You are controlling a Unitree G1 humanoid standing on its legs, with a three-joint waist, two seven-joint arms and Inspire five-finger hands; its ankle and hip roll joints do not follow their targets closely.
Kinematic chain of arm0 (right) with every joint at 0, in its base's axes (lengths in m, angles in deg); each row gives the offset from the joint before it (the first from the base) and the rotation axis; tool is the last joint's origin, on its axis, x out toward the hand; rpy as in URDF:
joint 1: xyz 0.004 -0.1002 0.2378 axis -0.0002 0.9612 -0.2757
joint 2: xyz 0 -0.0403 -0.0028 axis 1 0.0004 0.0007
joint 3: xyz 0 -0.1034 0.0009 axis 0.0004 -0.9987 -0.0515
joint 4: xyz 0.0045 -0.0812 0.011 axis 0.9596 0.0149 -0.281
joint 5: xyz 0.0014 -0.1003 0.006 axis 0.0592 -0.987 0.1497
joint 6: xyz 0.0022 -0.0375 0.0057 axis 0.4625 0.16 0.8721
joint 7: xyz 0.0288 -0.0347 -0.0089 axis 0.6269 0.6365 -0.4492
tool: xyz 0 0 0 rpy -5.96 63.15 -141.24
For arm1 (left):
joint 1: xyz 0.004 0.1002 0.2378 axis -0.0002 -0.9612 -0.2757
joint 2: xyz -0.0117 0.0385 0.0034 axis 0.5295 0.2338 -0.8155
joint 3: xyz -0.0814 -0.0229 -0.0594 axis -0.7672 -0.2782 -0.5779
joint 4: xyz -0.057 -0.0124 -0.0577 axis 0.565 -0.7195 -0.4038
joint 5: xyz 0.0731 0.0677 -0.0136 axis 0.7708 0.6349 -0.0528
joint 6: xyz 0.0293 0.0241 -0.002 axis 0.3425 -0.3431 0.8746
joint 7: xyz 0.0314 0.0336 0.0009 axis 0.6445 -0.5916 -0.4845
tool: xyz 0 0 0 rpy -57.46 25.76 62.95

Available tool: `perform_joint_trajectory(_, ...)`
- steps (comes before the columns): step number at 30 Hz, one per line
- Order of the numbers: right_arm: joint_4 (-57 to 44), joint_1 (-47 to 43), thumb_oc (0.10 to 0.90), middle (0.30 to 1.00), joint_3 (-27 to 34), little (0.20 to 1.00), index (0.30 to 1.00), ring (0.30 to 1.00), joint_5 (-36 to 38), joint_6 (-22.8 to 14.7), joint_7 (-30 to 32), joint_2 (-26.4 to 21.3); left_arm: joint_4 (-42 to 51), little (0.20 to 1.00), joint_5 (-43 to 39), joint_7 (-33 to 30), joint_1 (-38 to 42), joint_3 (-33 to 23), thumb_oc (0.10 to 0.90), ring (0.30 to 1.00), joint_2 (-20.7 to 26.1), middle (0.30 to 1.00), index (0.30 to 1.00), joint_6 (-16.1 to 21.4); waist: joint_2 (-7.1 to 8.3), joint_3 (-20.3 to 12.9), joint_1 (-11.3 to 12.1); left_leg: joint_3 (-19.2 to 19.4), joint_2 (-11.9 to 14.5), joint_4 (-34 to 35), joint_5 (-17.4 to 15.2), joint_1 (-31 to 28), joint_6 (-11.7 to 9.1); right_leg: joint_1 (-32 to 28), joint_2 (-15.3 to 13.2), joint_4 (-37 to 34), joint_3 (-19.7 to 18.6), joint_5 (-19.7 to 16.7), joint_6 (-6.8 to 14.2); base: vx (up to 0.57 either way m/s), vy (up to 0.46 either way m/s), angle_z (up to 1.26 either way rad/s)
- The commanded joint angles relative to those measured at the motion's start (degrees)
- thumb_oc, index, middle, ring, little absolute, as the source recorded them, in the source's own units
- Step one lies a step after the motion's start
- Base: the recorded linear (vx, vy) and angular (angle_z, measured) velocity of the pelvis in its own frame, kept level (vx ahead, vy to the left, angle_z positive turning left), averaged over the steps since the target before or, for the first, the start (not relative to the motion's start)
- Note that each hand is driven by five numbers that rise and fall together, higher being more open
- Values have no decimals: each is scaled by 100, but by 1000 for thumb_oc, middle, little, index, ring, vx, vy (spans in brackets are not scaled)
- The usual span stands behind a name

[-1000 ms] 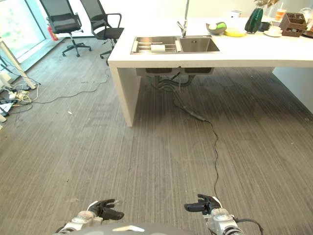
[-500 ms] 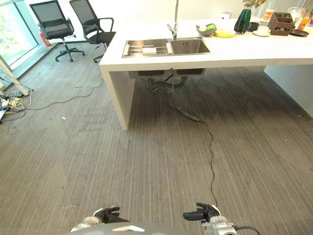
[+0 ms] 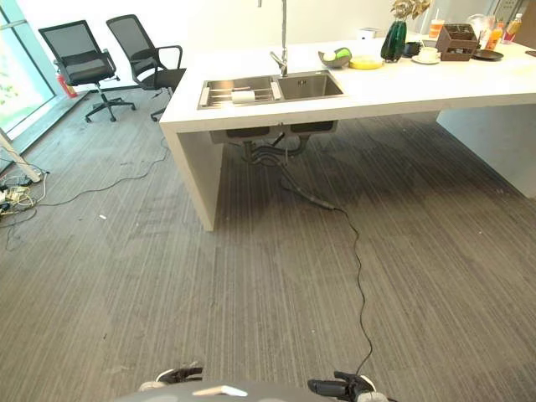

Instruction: Place the dishes in the dishwasher.

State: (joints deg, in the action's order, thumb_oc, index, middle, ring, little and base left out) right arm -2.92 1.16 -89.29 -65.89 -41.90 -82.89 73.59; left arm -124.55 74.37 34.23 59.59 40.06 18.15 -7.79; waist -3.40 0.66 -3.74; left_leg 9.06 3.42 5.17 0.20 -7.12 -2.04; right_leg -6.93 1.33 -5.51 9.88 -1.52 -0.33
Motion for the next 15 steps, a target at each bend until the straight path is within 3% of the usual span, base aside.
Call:
perform_joint_trajectory(1, 493, -268, 800, 900, -103, 900, 900, 900, -264, 74, -111, 76, -528, 900, 315, 128, 21, 251, 800, 900, -52, 900, 900, -98, 321, 57, -12, 181, -13, -17, -137, -138, -175, -59, -562, 51, -280, 189, 779, 0, 0, 0)
perform_joint_trajectory(15, 58, -616, 800, 900, 96, 900, 900, 900, 295, 63, -15, -78, 13, 900, -514, -89, 376, 195, 800, 900, -91, 900, 900, 21, 370, 44, 147, 216, -199, -17, -280, -117, 3, -4, -777, 51, -249, 24, 975, 14, 69, -4)
